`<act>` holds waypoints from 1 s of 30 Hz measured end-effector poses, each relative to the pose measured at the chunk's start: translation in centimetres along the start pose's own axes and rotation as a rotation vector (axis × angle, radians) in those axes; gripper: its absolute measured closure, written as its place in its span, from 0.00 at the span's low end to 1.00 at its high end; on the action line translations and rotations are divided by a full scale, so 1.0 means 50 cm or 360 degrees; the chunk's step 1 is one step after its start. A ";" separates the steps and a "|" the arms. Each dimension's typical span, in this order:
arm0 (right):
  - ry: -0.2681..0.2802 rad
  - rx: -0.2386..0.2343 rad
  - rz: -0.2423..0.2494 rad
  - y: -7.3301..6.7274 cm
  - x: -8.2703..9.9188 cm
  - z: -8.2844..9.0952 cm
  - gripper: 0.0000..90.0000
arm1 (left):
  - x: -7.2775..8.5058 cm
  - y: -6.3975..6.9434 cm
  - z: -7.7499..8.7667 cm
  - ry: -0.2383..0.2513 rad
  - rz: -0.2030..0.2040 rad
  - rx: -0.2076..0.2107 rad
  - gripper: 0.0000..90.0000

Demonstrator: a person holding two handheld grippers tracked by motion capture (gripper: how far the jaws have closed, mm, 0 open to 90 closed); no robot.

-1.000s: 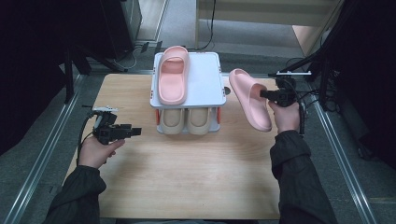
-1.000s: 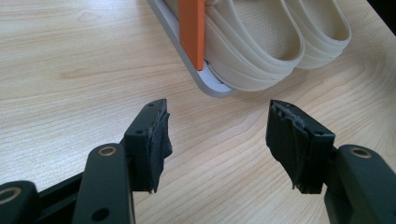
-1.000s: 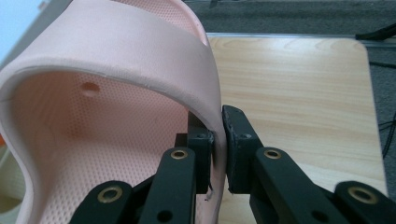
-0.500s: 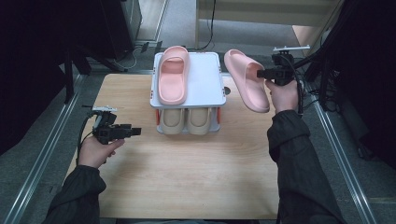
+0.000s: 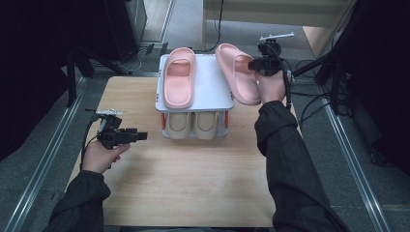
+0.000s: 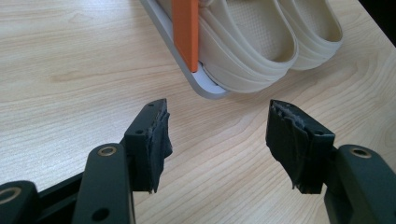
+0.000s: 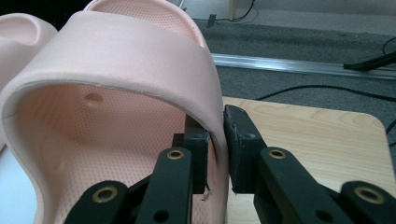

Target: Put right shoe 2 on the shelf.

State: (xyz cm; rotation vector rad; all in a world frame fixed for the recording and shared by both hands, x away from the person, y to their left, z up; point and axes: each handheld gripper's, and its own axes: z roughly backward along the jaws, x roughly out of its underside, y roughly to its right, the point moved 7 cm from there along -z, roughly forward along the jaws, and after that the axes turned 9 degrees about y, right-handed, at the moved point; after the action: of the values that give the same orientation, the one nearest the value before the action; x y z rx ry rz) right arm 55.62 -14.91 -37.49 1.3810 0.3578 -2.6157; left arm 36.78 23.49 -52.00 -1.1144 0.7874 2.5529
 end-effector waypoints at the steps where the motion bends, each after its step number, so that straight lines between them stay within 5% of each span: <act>1: -0.0001 0.0000 0.0005 -0.006 -0.001 -0.004 0.89 | 0.000 0.000 0.000 -0.0003 -0.0007 0.0000 0.44; 11: -0.0036 0.0042 0.0090 -0.074 -0.013 -0.042 0.88 | 0.003 0.009 -0.007 -0.0028 -0.0020 0.0011 0.44; 23: -0.0047 0.0052 0.0103 -0.103 -0.010 -0.065 0.85 | 0.002 0.007 -0.005 -0.0026 -0.0026 0.0013 0.44; 30: -0.0036 -0.0023 0.0125 -0.121 -0.006 -0.060 0.77 | 0.002 0.005 -0.005 -0.0025 -0.0022 0.0008 0.44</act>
State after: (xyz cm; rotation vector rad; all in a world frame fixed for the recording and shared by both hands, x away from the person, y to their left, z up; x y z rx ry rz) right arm 56.63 -8.27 -38.05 1.3317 0.3120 -2.5584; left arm 36.74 23.14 -52.13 -1.0927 0.7796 2.5438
